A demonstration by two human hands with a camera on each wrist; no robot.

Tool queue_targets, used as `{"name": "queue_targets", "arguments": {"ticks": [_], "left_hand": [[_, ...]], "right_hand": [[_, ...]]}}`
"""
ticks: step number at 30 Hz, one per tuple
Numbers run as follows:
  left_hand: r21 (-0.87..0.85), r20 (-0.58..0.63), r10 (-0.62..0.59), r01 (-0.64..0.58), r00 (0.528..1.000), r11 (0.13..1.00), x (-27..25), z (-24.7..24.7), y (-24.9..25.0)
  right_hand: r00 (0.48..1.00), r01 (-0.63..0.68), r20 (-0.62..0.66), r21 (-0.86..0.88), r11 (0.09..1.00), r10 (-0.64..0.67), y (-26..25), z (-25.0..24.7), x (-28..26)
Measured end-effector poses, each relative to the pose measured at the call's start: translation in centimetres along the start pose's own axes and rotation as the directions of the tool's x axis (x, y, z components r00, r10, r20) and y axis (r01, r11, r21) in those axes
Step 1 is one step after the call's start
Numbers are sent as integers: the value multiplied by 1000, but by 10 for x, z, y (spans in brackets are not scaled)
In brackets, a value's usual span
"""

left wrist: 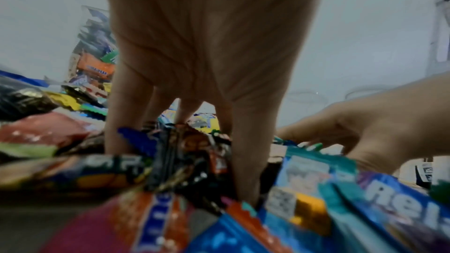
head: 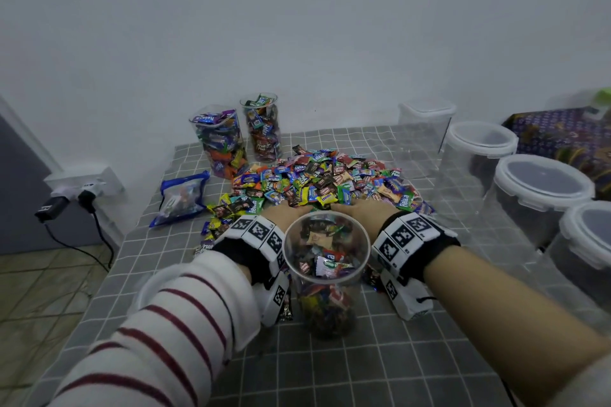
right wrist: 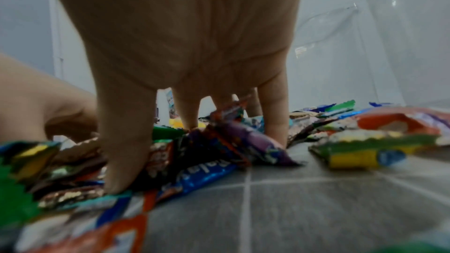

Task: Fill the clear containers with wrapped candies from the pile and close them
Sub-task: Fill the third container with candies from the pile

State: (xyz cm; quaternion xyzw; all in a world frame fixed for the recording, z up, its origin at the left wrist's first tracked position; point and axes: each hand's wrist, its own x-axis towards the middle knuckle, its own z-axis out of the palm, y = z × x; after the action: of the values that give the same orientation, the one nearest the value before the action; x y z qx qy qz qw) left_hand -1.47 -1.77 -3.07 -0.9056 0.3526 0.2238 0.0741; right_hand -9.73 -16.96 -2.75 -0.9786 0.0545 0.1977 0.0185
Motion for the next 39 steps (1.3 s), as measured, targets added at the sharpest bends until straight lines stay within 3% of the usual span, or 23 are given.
{"name": "queue_targets", "arguments": {"ticks": [3, 9, 17, 22, 30, 39], "left_hand": [[47, -62, 18, -15, 998, 999, -5, -2, 9], [52, -117, -94, 101, 989, 994, -11, -3, 14], [-160, -267, -115, 74, 957, 984, -24, -2, 7], [-306, -416, -184, 53, 891, 950, -37, -3, 1], [-547, -513, -260, -78, 818, 834, -64, -17, -2], [-616, -659, -258, -312, 706, 723, -108, -27, 8]], "right_hand": [[998, 7, -62, 49, 999, -4, -2, -2, -2], [987, 20, -159, 172, 985, 7, -2, -5, -9], [961, 14, -271, 251, 968, 56, 3, 2, -11], [938, 35, -335, 348, 937, 89, 6, 0, -19], [866, 132, -472, 535, 834, 166, 7, -7, -37], [760, 358, -621, 648, 672, 194, 4, -31, -82]]}}
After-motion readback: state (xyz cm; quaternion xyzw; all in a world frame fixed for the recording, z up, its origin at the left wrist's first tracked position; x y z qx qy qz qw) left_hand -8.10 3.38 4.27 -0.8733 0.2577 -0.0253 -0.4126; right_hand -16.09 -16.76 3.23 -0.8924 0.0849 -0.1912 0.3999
